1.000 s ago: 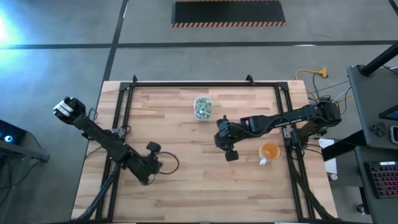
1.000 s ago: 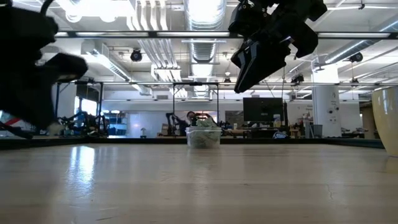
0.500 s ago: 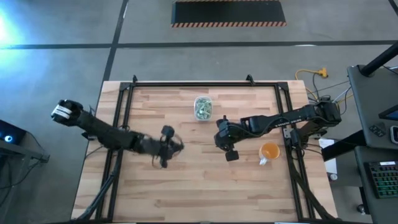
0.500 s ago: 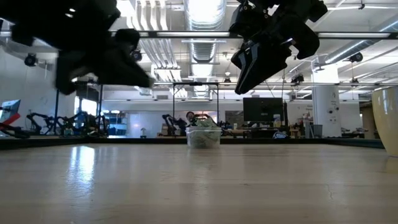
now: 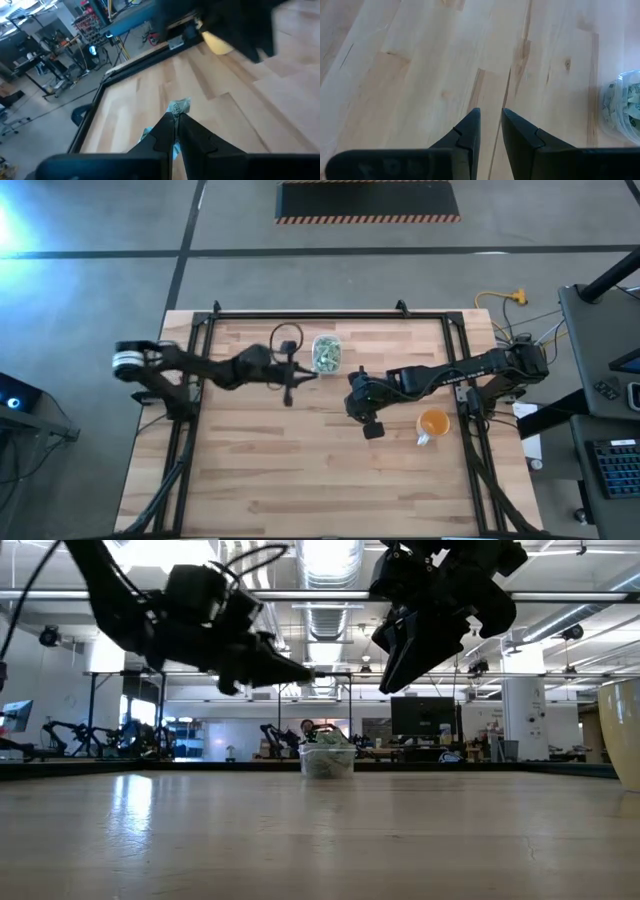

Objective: Pick and place Stevia / Truvia into bins
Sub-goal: Put the green stevia packet into the transparent bin

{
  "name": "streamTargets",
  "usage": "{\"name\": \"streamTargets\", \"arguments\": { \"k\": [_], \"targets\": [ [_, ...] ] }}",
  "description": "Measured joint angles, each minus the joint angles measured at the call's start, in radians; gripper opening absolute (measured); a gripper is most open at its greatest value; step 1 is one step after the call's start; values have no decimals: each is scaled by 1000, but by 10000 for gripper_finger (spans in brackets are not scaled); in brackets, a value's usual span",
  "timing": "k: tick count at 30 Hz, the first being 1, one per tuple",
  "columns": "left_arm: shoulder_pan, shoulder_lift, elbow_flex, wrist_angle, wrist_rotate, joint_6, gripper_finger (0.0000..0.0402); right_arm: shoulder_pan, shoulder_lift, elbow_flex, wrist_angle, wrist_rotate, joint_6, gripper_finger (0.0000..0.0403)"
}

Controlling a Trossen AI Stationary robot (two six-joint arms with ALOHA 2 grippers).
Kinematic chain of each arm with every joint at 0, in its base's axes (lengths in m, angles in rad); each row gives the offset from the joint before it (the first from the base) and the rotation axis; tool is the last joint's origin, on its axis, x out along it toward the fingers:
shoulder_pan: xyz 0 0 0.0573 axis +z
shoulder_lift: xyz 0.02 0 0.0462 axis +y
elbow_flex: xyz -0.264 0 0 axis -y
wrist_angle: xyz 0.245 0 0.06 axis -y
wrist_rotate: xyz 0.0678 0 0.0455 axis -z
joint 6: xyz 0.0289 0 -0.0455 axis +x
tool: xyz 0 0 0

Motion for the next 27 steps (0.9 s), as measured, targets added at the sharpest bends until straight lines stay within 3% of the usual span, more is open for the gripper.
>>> {"name": "streamTargets", "arguments": {
  "k": [7,11,19,27],
  "targets": [
    [70,238,152,65,42,-33,8,0,0,-4,-2,0,-2,68],
    [94,313,228,53,40,-84,8,0,0,-5,-2,0,-2,68],
    [130,331,286,-85,-91,-143,8,-1,0,-8,0,0,-21,68],
    [168,328,281,-102,-102,-195,8,-16,0,-13,27,0,-19,68]
  ]
}}
